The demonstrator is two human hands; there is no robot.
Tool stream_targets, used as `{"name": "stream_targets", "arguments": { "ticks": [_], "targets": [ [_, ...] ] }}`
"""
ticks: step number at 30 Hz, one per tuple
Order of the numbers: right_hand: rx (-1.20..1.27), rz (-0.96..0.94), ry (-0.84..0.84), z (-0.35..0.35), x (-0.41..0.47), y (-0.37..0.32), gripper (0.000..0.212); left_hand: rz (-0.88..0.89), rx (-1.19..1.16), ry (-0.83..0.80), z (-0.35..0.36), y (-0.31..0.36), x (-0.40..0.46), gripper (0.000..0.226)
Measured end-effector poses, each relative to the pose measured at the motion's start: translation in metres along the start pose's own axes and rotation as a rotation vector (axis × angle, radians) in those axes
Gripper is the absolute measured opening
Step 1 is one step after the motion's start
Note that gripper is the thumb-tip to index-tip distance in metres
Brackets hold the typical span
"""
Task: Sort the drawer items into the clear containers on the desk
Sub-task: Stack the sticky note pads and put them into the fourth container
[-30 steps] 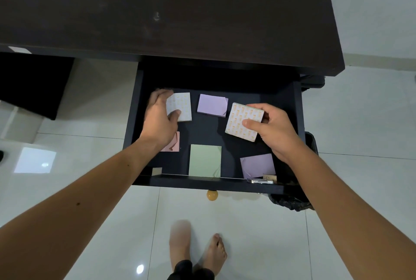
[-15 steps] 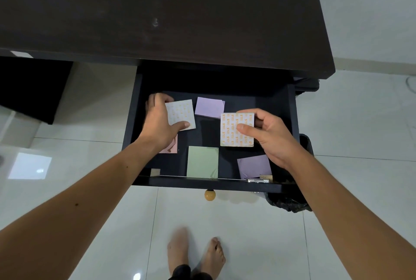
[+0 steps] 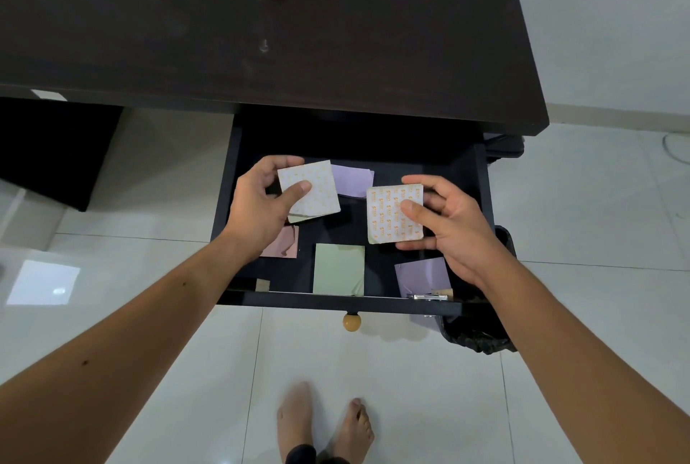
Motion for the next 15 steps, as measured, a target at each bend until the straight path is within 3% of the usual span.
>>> {"name": "stream_targets", "arguments": {
  "ticks": [7,15],
  "targets": [
    [0.050,-0.020,-0.092,0.027,-0.003,-0.014,0.038,-0.057,-0.176,-0.166,0.011,0.011,-0.019,0.028],
    [-0.113,-0.085,0.010,0.034,0.003,-0.010,0.035,-0.015,-0.281,-0.333,0.008,0.009,-0.027,0.042]
  ]
}}
Point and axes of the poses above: each hand's wrist, its own x-axis towards the middle knuckle, its own z-axis out of the palm, y = z × x, the point moved 2 cm from there along x, towards the middle knuckle, and after that the axes turned 1 degree about z, right-handed, at the moved point
